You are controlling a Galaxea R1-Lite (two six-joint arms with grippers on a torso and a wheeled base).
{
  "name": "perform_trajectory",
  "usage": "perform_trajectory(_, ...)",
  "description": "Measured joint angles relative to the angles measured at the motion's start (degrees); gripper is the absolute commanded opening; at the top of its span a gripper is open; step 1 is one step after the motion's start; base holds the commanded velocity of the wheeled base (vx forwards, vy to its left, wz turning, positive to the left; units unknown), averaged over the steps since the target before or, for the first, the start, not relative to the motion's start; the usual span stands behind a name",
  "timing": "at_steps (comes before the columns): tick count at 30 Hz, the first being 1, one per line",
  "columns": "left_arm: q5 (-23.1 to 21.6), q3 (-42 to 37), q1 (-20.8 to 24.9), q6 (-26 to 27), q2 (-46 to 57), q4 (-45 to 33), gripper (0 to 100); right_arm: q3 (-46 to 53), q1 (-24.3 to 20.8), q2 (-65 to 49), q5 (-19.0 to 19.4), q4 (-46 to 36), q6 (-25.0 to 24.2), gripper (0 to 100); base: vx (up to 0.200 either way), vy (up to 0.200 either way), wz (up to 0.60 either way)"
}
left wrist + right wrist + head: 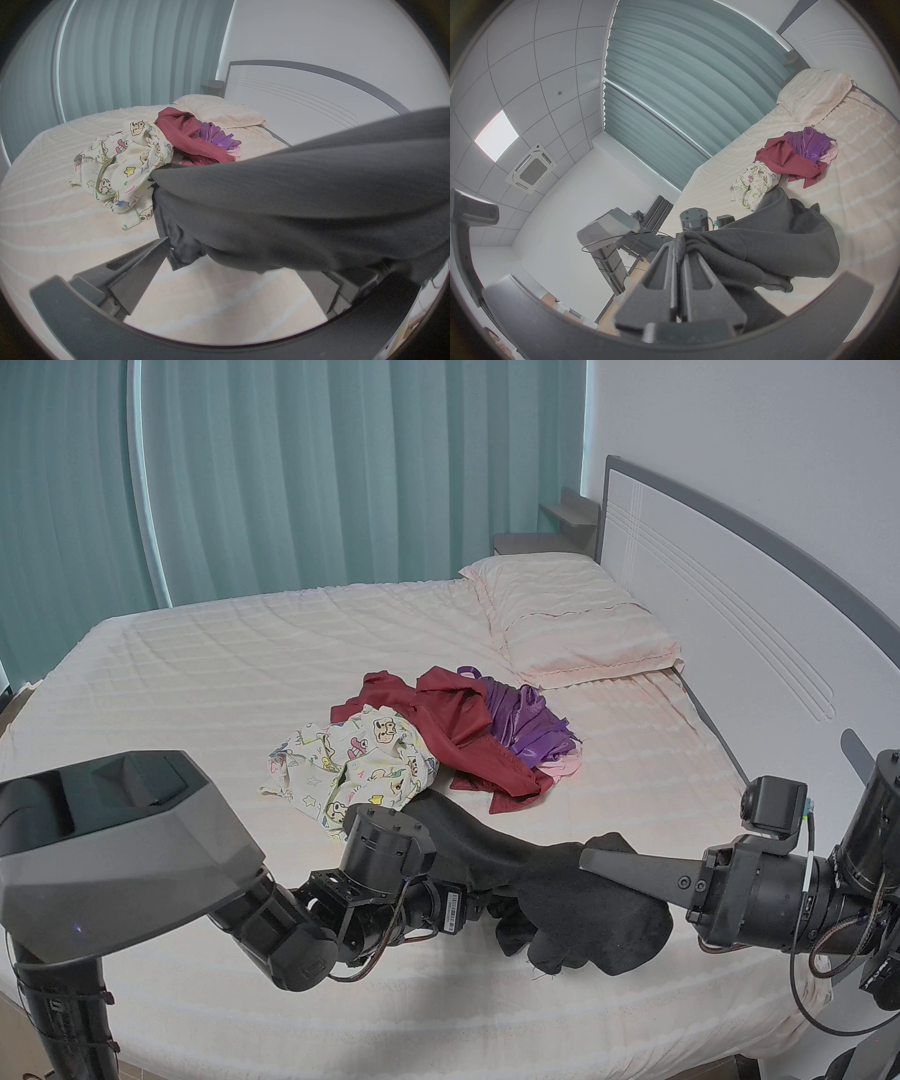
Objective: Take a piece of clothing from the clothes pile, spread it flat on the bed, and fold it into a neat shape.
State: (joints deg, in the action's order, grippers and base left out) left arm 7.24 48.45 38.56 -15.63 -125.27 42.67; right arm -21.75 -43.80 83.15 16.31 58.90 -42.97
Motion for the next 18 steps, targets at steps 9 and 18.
perform_trajectory(9,0.5,4.36,-2.1,-3.96,-6.42,4.93,100,-0.02,0.06,-2.86,0.13,0.02,-0.24,0,0.0,0.0,0.0)
perform_trajectory(18,1.78,7.47,-4.89,-9.87,-10.2,5.03,100,-1.79,0.21,-4.41,1.06,0.11,0.04,0,0.0,0.0,0.0)
